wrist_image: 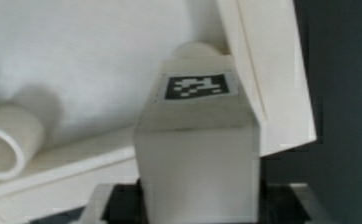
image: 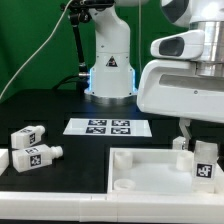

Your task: Assemble one leg

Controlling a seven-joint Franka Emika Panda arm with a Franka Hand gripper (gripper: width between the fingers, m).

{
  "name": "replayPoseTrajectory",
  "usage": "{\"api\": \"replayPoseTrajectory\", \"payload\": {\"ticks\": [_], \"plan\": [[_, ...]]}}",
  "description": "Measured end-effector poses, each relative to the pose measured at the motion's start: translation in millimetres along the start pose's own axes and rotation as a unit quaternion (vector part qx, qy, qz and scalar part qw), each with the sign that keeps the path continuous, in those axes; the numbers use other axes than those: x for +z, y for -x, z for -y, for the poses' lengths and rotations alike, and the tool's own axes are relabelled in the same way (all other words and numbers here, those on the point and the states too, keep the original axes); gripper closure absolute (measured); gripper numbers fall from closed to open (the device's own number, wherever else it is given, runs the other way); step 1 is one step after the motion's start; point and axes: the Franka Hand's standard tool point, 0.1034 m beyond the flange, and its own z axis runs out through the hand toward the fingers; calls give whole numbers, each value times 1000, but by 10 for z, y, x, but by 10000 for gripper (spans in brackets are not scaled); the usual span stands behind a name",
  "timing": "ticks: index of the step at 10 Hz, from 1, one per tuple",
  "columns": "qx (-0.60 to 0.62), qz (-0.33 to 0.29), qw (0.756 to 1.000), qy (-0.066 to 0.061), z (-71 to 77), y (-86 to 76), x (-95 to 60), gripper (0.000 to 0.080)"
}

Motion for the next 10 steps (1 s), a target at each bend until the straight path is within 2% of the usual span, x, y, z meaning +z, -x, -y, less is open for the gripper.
{"api": "replayPoseTrajectory", "payload": {"ticks": [2,5,7,8,9,10], "plan": [[84,-3,996,10,-51,-37,-15,514],[120,-5,993,12,-77,-55,-19,512],[118,-5,993,12,-73,-53,-19,250],[118,-5,993,12,-73,-52,-19,250],[107,-5,994,12,-76,-63,-44,171],[92,-6,996,8,-77,-96,-139,156]]}}
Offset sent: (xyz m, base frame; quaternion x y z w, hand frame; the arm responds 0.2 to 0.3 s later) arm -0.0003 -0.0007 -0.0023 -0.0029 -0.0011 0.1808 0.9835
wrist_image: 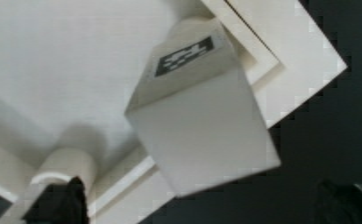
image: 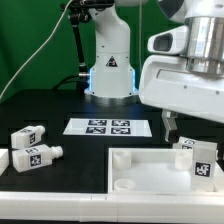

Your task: Assemble one leg

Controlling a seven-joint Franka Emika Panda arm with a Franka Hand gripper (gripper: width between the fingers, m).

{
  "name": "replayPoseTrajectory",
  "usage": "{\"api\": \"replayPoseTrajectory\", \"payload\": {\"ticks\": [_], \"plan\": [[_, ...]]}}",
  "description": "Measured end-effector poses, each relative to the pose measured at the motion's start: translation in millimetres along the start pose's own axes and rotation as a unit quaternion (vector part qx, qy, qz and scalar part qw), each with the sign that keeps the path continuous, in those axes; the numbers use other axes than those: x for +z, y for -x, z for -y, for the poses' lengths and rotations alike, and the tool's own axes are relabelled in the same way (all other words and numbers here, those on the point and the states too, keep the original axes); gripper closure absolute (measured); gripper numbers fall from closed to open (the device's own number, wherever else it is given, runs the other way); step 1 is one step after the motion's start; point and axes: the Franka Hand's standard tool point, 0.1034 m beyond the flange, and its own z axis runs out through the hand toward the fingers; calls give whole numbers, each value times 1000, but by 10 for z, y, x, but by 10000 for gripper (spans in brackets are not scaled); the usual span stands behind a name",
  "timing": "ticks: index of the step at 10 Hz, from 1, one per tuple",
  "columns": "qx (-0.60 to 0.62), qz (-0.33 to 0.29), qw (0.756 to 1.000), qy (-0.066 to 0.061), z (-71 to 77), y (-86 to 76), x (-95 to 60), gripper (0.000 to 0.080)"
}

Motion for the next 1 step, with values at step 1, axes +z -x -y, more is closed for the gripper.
{"api": "replayPoseTrajectory", "payload": {"ticks": [1], "plan": [[-4,0,1000,-3,-9,-18,-88,156]]}}
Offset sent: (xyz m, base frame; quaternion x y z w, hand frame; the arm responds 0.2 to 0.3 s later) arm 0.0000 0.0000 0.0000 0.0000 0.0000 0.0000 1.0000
